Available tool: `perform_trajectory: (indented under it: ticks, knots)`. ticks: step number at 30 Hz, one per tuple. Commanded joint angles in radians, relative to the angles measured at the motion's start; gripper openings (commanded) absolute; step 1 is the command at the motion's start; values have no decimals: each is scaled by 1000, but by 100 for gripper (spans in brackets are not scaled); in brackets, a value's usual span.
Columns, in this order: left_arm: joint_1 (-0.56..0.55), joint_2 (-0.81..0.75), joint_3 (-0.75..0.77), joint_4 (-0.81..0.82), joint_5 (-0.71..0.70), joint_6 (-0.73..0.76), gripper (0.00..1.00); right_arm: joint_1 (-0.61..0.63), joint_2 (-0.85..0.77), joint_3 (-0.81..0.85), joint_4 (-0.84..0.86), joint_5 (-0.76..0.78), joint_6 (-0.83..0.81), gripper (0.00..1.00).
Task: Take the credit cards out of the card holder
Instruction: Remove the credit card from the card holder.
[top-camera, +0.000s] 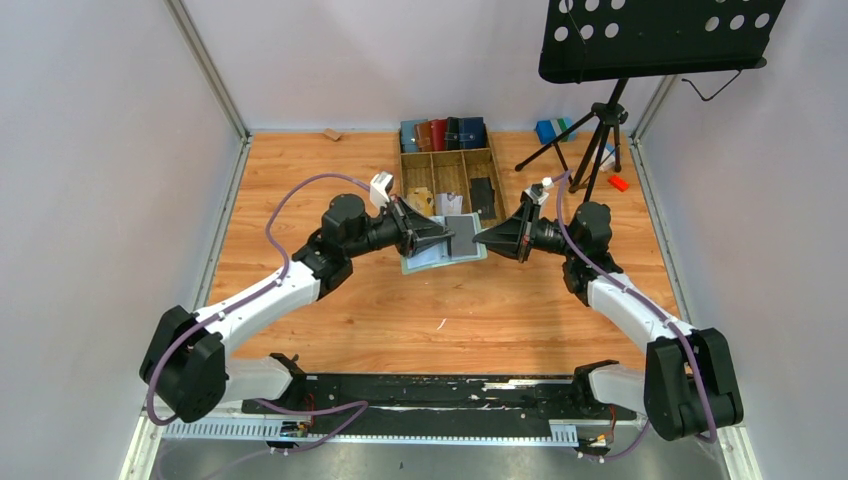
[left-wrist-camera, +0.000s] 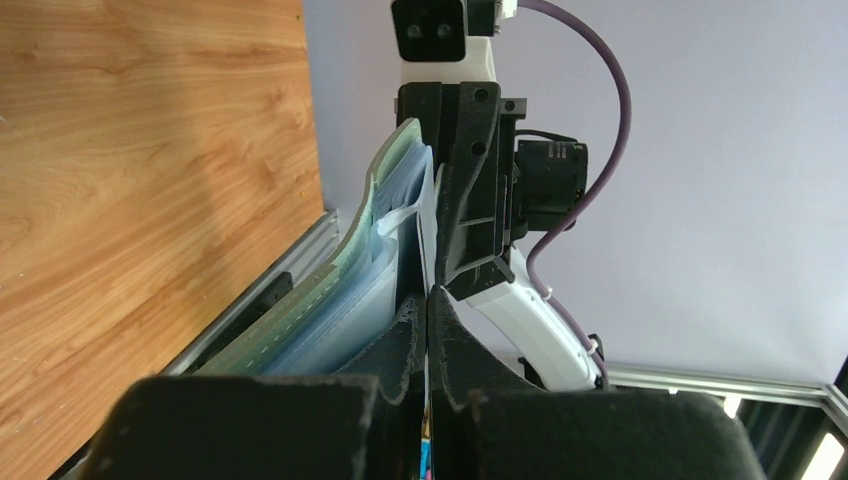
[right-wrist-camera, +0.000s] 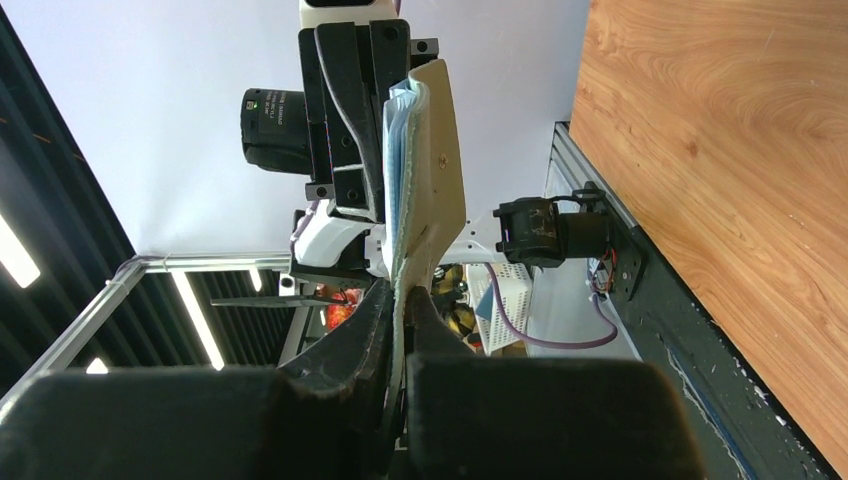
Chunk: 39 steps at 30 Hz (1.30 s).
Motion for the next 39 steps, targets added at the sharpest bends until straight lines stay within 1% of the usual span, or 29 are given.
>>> perform_trajectory:
  ticks: [1, 6, 14, 19, 20, 21, 22, 24, 26, 31, 35, 36, 37, 39]
  knots:
    - [12, -65, -8, 20, 16, 23, 1, -12, -27, -1, 13, -21, -18, 0]
    - [41, -122, -49, -16, 18, 26, 1, -34, -48, -2, -51, -15, -65, 0]
    - [42, -134, -59, -13, 30, 29, 2, -34, -50, 2, -51, -12, -68, 0]
    - [42, -126, -56, -13, 42, 34, 5, -33, -54, 4, -39, -17, -62, 0]
    - [42, -123, -56, -9, 44, 33, 6, -30, -51, 4, -28, -22, -57, 5]
    - [42, -118, -54, -4, 46, 30, 6, -26, -49, 5, -13, -27, -49, 15]
    - [41, -113, -52, 5, 49, 26, 5, -19, -45, 7, 1, -30, -42, 21]
    - [40, -103, -46, 20, 51, 20, 5, -1, -37, 13, 34, -33, -31, 29]
    - [34, -90, -32, 32, 54, 18, 5, 17, -28, 25, 34, -34, -34, 33]
    - [20, -58, -5, 46, 63, 17, 5, 34, -20, 38, 21, -33, -48, 33]
    - [14, -50, -2, 53, 63, 12, 5, 39, -11, 40, 14, -36, -54, 30]
    - [14, -48, -2, 55, 63, 12, 5, 41, -9, 44, 2, -39, -60, 28]
    - [14, -46, -2, 55, 63, 11, 5, 43, -5, 50, -16, -43, -76, 23]
    - [14, -44, -2, 55, 64, 12, 5, 45, -3, 70, -80, -50, -119, 11]
